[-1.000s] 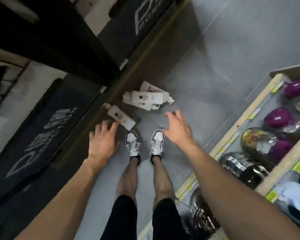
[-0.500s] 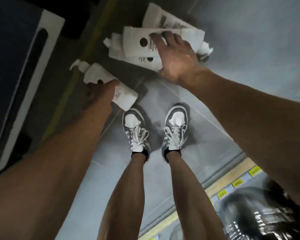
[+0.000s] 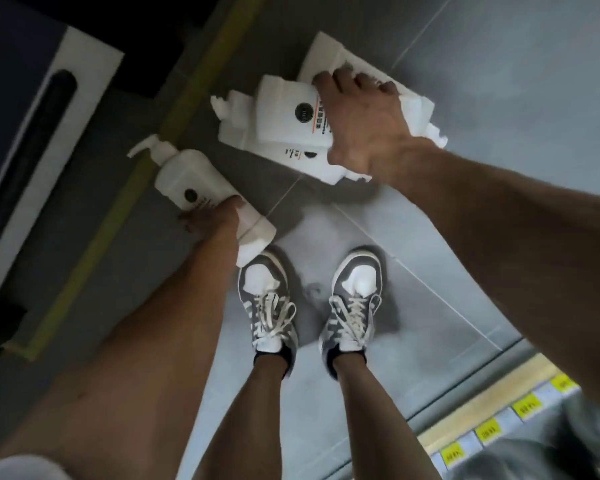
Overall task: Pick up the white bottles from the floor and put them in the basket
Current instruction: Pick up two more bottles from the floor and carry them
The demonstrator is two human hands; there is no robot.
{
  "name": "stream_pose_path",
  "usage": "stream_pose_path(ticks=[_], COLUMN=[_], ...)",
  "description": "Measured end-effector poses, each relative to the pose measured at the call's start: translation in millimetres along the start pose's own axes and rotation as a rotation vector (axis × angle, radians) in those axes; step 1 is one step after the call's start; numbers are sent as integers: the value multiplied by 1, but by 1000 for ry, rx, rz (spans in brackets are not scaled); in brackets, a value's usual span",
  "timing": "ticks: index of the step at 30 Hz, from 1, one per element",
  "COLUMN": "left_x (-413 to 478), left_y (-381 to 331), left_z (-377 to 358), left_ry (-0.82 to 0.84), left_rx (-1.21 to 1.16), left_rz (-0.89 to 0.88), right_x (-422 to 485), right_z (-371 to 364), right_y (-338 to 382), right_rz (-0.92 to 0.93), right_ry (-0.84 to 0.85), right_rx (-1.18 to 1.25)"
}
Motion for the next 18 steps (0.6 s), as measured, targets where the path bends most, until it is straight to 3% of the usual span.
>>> stream_pose_path(ticks=[3,8,12,18], left_x=[-29,-139,-252,-415], left_y=[1,-12,-29,-51], left_z=[38,127,203,325], left_ry=[65,147,203,388], left_rx=[112,226,105,-161], left_rz=[-137,-340,-399,-471], right_x=[-32,-157,-269,-407], right_z=[18,68,132,277], right_y=[-2,3,8,17], right_rz=[-43,-315,-536,-634], right_ry=[131,143,114,-34], right_rx=[135,522,864,991])
Point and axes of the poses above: each hand's wrist, its own x-axis towards the middle knuckle, its own z-axis out of the back of the hand, y = z × x, the point moved 2 cm from there along x, towards the middle knuckle, and after that the axes turned 12 degrees about -x, right-handed, at the moved point
